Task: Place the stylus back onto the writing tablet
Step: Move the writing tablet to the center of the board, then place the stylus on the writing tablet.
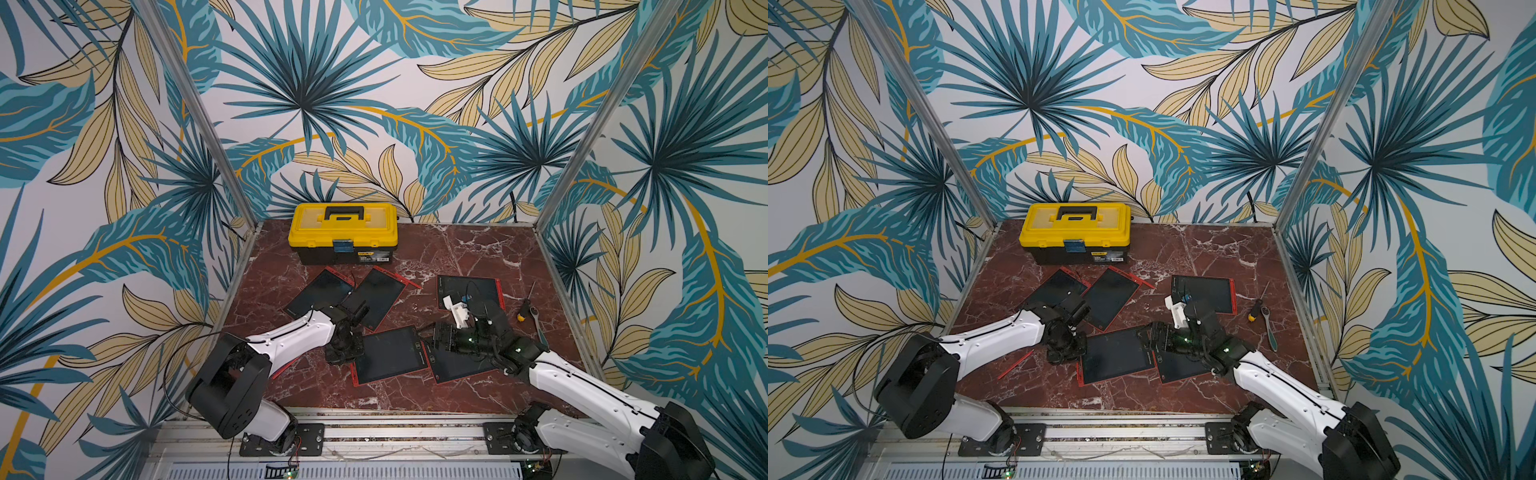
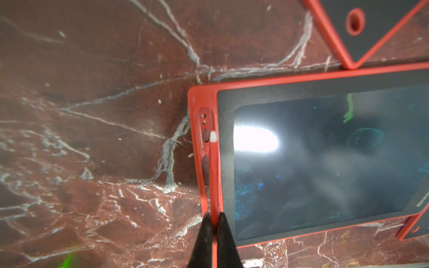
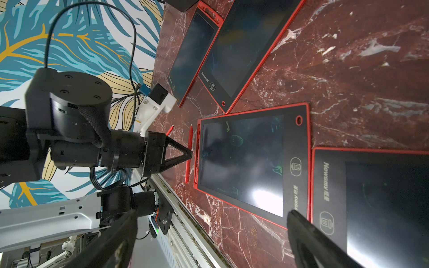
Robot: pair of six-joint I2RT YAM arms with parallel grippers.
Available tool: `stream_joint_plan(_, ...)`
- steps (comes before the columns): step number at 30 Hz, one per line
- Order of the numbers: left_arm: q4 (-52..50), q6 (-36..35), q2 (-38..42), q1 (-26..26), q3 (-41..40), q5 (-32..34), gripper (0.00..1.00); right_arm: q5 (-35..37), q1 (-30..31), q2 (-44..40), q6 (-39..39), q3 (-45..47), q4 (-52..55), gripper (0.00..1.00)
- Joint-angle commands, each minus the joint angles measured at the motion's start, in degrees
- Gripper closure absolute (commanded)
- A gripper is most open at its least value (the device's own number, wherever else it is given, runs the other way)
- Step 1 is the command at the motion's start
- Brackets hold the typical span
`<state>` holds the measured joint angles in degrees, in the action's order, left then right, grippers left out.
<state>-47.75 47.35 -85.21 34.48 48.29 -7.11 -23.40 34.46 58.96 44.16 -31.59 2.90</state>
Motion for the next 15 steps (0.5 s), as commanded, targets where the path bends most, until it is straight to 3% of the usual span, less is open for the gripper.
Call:
stream_joint_plan(1, 1.3, 2.1, 0.0, 0.1, -1.5, -0.3, 1.0, -0.3, 0.2, 0.1, -0.6, 0.7, -0.4, 0.01)
stream_joint_plan(15, 2.1, 2.5, -1.2, 0.1, -1.6, -1.0, 1.0, -0.4, 0.2, 0.4, -0.6, 0.7, -0.7, 0.01)
